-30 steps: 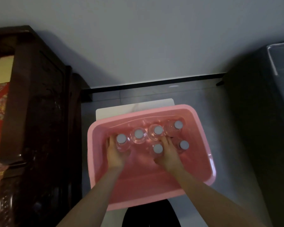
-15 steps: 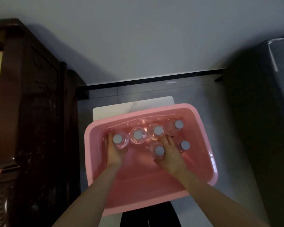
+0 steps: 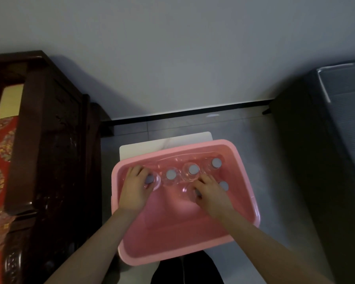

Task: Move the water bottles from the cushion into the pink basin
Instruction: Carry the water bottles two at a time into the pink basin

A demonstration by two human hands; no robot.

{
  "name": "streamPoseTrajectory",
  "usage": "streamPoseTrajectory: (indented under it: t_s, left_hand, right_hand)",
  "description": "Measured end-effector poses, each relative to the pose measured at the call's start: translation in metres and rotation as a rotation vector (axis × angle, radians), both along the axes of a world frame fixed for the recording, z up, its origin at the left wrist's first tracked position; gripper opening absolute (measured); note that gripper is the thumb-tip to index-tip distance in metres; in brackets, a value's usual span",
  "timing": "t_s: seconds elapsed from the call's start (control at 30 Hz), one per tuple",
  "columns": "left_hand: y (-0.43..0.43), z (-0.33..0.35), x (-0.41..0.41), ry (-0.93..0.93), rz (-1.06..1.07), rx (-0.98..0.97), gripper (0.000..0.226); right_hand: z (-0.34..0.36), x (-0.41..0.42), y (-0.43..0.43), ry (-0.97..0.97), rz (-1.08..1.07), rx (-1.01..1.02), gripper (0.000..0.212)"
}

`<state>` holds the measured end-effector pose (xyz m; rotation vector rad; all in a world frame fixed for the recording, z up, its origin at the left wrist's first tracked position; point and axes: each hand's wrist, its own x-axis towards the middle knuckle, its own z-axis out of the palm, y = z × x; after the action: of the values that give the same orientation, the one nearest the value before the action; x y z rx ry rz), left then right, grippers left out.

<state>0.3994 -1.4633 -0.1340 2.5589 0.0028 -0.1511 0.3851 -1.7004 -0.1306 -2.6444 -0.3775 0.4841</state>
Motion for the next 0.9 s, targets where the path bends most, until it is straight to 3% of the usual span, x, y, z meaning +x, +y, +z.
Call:
streamPoseTrajectory:
  t_s: [0.37, 0.57, 0.73, 0.9]
  left_hand:
    - [-0.007, 0.004, -0.003, 0.041, -0.070, 0.119, 0.015]
    - [-0.008, 0.032, 0.010, 0.187, -0.056, 0.096, 0.040]
    - [0.002, 0.104, 0.021, -0.015, 0.094, -0.111, 0.038]
    - [0.033, 0.182, 0.002, -0.210, 0.209, -0.099, 0.046]
  right_hand:
    - [0.003, -0.004, -0.003, 0.057, 0.064, -0.108, 0.030]
    - [0.041, 0.009, -0.016, -0.008, -0.092, 0.025, 0.038]
    - [0.107, 0.035, -0.031, -0.200, -0.176, 0.080, 0.046]
    - [0.177, 0.053, -0.020, -0.330, -0.104, 0.144, 0.048]
